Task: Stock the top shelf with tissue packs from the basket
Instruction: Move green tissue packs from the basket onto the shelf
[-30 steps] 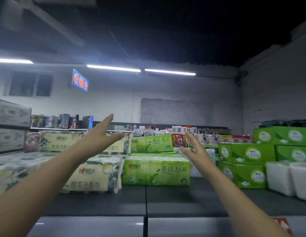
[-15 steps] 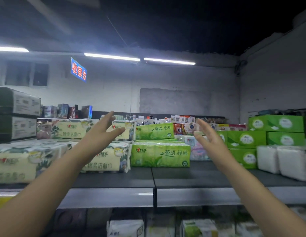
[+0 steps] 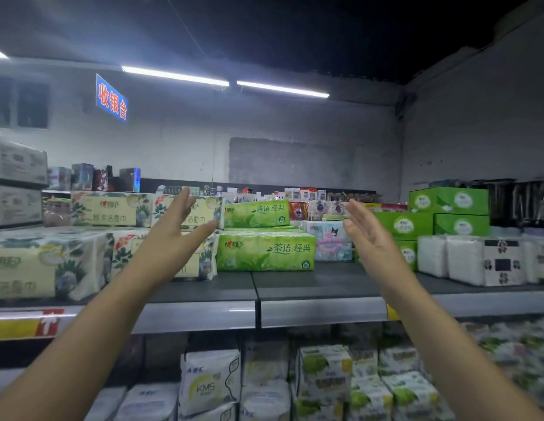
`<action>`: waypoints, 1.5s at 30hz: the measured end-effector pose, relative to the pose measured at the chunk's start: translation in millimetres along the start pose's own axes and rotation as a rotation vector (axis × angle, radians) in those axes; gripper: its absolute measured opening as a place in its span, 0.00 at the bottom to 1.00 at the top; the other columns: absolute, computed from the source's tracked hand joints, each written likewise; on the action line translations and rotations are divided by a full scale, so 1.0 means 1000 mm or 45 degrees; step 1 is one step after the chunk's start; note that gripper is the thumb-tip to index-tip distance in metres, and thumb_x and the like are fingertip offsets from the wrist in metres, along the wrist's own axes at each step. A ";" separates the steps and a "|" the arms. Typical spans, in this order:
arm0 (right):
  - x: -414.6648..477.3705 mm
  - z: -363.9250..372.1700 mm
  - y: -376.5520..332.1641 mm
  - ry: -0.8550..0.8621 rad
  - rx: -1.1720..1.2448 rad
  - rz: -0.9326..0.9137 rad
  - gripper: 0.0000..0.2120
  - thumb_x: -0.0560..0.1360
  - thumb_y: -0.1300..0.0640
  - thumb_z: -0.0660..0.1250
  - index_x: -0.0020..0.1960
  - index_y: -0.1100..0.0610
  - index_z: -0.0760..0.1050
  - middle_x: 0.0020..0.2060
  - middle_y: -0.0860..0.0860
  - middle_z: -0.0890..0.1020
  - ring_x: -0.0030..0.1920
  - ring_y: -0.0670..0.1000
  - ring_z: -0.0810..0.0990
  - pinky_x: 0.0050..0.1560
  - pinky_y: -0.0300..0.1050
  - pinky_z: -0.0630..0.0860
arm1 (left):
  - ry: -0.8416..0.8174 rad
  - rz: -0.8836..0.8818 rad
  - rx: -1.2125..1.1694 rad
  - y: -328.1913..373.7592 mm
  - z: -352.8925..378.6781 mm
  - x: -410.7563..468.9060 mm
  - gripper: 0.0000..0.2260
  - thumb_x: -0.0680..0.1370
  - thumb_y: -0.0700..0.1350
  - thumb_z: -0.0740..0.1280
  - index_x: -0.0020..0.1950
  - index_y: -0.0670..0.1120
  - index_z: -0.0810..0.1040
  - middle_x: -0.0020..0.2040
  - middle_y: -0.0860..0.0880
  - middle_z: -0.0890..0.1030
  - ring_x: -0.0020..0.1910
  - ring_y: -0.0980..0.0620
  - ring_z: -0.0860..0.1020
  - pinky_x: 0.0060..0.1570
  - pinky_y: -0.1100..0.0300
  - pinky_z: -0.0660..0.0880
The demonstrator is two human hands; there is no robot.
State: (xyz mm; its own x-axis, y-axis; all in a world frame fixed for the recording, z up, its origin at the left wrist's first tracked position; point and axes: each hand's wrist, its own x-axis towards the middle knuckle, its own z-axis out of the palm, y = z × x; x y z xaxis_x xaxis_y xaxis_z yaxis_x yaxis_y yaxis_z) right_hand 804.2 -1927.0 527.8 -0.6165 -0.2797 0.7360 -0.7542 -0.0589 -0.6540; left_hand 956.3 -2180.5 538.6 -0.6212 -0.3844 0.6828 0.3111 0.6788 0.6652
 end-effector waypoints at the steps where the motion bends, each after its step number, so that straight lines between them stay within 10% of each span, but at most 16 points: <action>1: -0.003 -0.001 0.000 -0.010 -0.002 0.011 0.23 0.80 0.50 0.59 0.74 0.45 0.60 0.69 0.36 0.65 0.69 0.38 0.63 0.67 0.39 0.62 | 0.008 -0.001 -0.019 0.001 0.002 -0.004 0.35 0.77 0.53 0.66 0.79 0.56 0.49 0.76 0.59 0.61 0.74 0.59 0.61 0.74 0.46 0.60; 26: -0.043 -0.031 0.033 -0.283 -0.028 0.193 0.24 0.78 0.50 0.61 0.73 0.44 0.60 0.70 0.38 0.67 0.68 0.37 0.65 0.66 0.37 0.62 | -0.132 -0.173 -0.187 0.000 0.067 -0.055 0.32 0.79 0.49 0.64 0.79 0.55 0.51 0.77 0.61 0.57 0.74 0.62 0.59 0.67 0.62 0.60; 35: -0.068 -0.042 0.052 -0.256 -0.028 0.256 0.22 0.79 0.48 0.60 0.72 0.42 0.63 0.64 0.34 0.69 0.61 0.32 0.69 0.53 0.26 0.65 | -0.292 -0.242 -0.133 -0.015 0.083 -0.073 0.46 0.64 0.73 0.67 0.77 0.62 0.53 0.75 0.66 0.59 0.72 0.66 0.59 0.72 0.55 0.60; 45: -0.105 -0.045 0.086 -0.221 0.052 0.448 0.20 0.79 0.50 0.60 0.71 0.46 0.65 0.63 0.37 0.72 0.57 0.31 0.70 0.56 0.32 0.68 | -0.224 -0.427 -0.330 -0.030 0.111 -0.115 0.28 0.79 0.49 0.63 0.77 0.58 0.58 0.73 0.64 0.65 0.71 0.64 0.64 0.67 0.59 0.61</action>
State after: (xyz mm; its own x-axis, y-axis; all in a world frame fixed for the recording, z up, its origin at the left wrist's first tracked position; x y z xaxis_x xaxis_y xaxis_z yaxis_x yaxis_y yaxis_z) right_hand 794.4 -1859.5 402.2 -0.7858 -0.4471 0.4274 -0.4917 0.0323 -0.8702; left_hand 938.3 -2087.7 406.7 -0.8239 -0.4290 0.3703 0.2281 0.3471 0.9097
